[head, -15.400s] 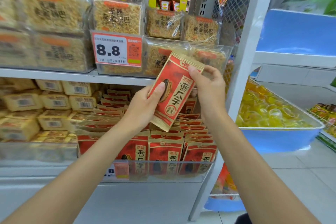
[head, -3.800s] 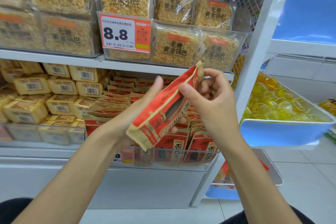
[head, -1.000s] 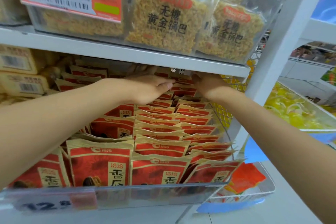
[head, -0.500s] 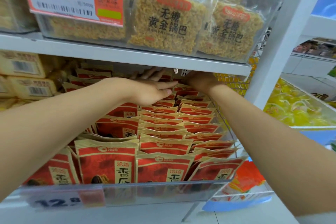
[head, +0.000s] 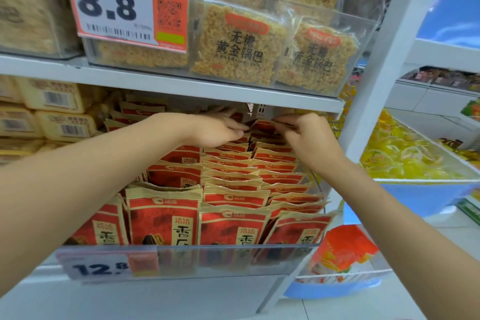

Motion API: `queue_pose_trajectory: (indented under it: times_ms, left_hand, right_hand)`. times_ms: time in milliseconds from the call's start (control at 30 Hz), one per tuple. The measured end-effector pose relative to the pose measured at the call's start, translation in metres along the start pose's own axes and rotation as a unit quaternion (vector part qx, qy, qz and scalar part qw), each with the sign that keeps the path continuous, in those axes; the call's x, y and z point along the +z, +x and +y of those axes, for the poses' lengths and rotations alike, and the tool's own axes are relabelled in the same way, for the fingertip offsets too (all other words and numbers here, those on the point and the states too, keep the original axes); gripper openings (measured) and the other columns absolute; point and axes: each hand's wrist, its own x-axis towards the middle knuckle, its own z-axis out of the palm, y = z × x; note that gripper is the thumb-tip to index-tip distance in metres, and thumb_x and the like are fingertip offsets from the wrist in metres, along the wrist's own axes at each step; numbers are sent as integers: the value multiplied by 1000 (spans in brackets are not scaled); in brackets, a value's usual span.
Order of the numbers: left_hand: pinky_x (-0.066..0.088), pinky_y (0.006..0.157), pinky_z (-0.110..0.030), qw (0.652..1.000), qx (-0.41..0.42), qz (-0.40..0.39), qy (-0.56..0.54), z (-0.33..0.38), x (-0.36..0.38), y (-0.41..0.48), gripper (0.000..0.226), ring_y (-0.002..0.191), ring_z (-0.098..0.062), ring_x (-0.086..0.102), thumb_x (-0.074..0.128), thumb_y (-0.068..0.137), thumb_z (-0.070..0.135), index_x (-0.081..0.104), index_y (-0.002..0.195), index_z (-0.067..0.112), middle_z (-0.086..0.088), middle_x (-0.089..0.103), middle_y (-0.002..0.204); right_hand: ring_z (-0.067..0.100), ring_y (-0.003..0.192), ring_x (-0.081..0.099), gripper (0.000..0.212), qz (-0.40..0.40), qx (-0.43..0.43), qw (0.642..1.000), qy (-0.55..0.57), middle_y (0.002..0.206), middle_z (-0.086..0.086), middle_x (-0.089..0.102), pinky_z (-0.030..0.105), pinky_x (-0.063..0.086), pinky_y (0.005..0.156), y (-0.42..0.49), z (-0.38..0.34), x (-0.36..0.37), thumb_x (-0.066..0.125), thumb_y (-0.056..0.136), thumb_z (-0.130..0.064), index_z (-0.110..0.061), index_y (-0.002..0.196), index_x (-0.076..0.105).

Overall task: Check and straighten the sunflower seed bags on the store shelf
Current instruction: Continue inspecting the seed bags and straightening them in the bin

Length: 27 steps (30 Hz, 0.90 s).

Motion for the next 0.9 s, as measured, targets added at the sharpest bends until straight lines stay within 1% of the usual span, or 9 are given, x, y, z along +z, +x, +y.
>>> queue_pose_trajectory:
  times_ms: [67, 133, 267, 367, 467, 567, 667, 800, 900]
  left_hand:
    - [13, 119, -34, 998, 7, 33, -62, 4, -4, -16, 48, 149, -19, 19, 41, 104, 39, 32, 151, 38, 3, 19, 163]
    - [29, 106, -20, 988, 43, 63, -137, 9, -8, -34, 54, 135, -12, 41, 54, 100, 32, 36, 151, 28, 5, 41, 152]
    - [39, 88, 0, 956, 123, 79, -254, 28, -12, -68, 38, 117, 3, 55, 59, 97, 26, 54, 135, 26, 17, 59, 127]
    - [46, 90, -8, 928, 148, 141, -312, 39, -13, -85, 27, 109, 6, 60, 52, 100, 27, 61, 126, 26, 12, 67, 120]
    - [54, 80, -22, 897, 137, 239, -345, 47, -13, -99, 21, 94, -4, 67, 51, 100, 32, 65, 112, 21, 4, 72, 105]
    - [59, 76, -34, 851, 111, 297, -419, 51, -7, -107, 21, 86, -16, 72, 52, 100, 29, 67, 100, 14, -4, 75, 95]
    - [58, 68, -36, 824, 76, 338, -448, 47, 7, -111, 23, 74, -15, 72, 54, 99, 30, 69, 88, 17, 1, 75, 82]
    - [55, 60, -24, 828, 35, 291, -478, 40, 22, -118, 30, 67, -11, 71, 51, 99, 37, 68, 87, 16, 2, 75, 77]
    - [57, 67, -37, 831, 23, 302, -467, 34, 28, -120, 34, 72, -21, 73, 52, 98, 38, 69, 87, 11, -5, 75, 81]
  right_hand:
    - [15, 99, 67, 23, 13, -28, 999, 5, 106, -2, 75, 25, 50, 84, -16, -5, -10, 61, 95, -13, -18, 114, 74]
    - [14, 95, 66, 23, 54, -89, 995, 2, 101, -2, 75, 29, 51, 85, -31, -16, -19, 63, 93, -11, -17, 112, 74]
    - [15, 95, 66, 18, 133, -193, 972, 8, 99, -2, 74, 30, 50, 88, -42, -47, -45, 63, 92, -13, -13, 106, 75]
    - [8, 94, 62, 16, 150, -203, 966, 54, 98, -2, 70, 20, 47, 87, -36, -73, -73, 63, 93, -11, -9, 105, 73]
    - [-5, 89, 60, 18, 159, -140, 966, 147, 98, -8, 65, 8, 44, 82, -27, -94, -93, 65, 91, -13, -12, 108, 71]
    - [-1, 85, 66, 20, 156, -19, 941, 301, 96, -13, 68, 20, 54, 75, -23, -102, -83, 70, 89, -20, -20, 107, 63]
    - [10, 72, 71, 30, 104, 148, 856, 485, 78, -9, 74, 30, 55, 65, -28, -106, -59, 70, 88, -34, -15, 109, 60]
    - [13, 58, 68, 10, 135, 149, 856, 476, 64, 1, 72, 31, 53, 57, -48, -104, -27, 62, 95, -20, -13, 88, 65]
    - [18, 67, 71, 13, 100, 180, 838, 506, 74, 6, 75, 34, 55, 64, -54, -105, -19, 62, 95, -24, -12, 92, 66]
